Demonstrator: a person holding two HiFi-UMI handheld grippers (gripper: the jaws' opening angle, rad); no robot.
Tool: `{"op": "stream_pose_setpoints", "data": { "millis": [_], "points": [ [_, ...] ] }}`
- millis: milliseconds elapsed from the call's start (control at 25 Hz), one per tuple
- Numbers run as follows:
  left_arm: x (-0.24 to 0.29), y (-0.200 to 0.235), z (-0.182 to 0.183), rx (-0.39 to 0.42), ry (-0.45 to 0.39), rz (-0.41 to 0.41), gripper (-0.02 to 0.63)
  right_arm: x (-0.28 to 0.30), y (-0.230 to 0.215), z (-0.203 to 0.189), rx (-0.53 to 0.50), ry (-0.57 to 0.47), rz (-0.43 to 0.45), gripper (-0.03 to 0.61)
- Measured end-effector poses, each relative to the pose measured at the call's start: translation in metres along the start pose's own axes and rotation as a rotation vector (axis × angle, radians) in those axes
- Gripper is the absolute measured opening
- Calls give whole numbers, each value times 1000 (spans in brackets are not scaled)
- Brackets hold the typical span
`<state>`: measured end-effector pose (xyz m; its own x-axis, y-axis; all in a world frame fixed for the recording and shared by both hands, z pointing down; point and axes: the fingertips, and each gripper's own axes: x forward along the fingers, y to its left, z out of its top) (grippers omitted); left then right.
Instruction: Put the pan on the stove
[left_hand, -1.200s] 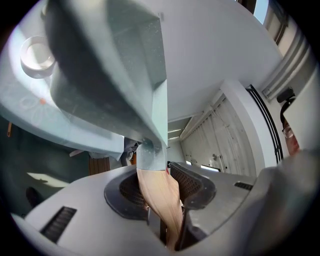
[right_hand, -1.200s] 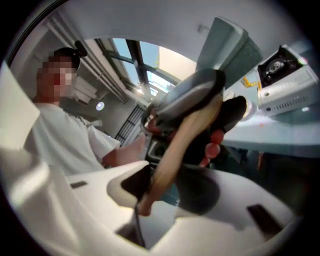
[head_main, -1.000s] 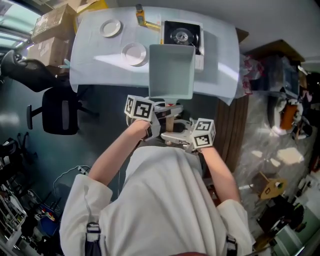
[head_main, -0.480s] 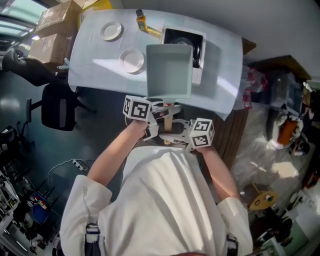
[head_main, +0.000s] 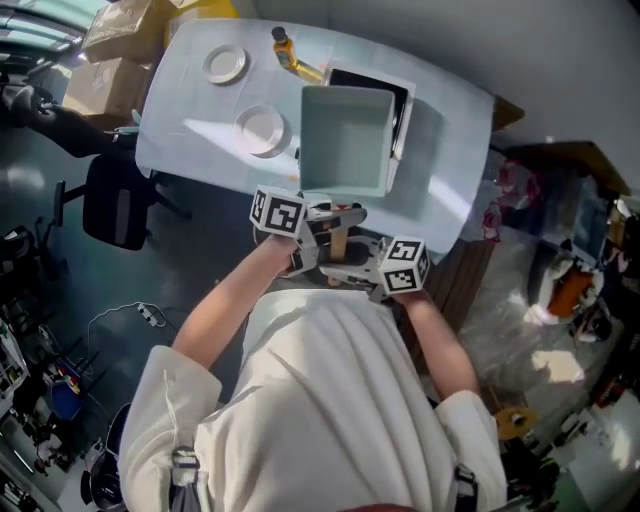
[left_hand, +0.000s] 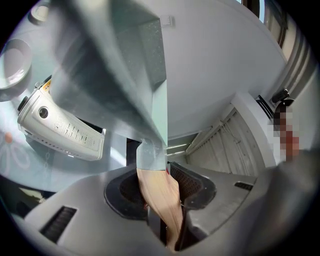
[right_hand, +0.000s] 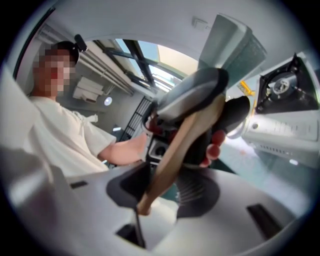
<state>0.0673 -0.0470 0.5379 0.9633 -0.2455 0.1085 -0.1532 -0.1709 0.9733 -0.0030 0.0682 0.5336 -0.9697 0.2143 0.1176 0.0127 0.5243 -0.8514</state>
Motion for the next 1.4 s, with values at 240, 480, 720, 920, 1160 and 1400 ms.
{"op": "stream_pose_setpoints", "data": {
  "millis": [240,480,720,920,1160,1400],
  "points": [
    [10,6,22,2,-17,18,153,-10,-14,16,-14,30,24,170],
    [19,13,36,-17,-1,18,153,-16,-26,28,-7,25,23,172],
    [25,21,49,-16,57,0,153,-14,-41,43,1,-2,-11,173],
    [30,35,56,-13,119,-7,153,-10,-60,50,14,-24,-51,173],
    [37,59,68,-24,171,-14,153,-9,-85,60,52,-61,-81,173],
    [41,79,79,-31,196,-18,155,-6,-111,65,76,-66,-100,172]
  ]
}}
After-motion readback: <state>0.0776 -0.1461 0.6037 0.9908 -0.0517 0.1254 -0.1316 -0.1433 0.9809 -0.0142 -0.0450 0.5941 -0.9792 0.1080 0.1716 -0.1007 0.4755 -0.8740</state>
